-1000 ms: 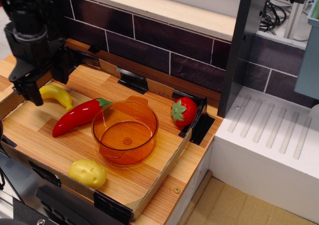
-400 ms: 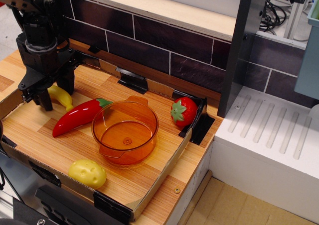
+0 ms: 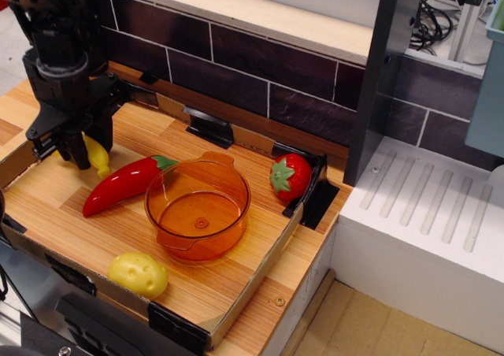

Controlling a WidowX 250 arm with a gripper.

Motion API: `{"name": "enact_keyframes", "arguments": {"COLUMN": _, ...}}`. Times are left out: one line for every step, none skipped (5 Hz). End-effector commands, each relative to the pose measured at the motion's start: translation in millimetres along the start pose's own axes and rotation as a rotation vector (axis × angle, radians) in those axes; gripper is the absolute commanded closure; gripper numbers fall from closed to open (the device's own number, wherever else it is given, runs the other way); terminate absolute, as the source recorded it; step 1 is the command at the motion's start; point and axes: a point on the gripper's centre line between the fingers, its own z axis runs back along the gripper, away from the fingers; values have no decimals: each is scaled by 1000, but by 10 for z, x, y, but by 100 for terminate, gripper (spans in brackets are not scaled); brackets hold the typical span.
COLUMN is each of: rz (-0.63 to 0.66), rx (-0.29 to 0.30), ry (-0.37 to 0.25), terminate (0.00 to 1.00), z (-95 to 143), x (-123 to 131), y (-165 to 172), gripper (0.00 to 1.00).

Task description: Put banana in pot

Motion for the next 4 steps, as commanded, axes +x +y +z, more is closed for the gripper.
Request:
{"name": "enact_keyframes", "arguments": {"rz": 41, "rx": -66, "ry": -9, "terminate": 0, "z": 553, "x": -91, "y": -68, "gripper": 100}}
{"name": "enact_keyframes", "arguments": {"rz": 14, "rx": -21, "ry": 48, "terminate": 0, "z": 680, "x": -282, "y": -70, "gripper": 100}}
{"name": "enact_keyframes", "arguments": {"rz": -42, "rx": 10, "ry": 88, "terminate": 0, "z": 741, "x": -567, "y": -27, "gripper": 100}}
{"name": "enact_keyframes", "arguments": {"rz": -116, "rx": 24, "ry": 115, "terminate": 0, "z": 777, "x": -846, "y": 15, "gripper": 100}}
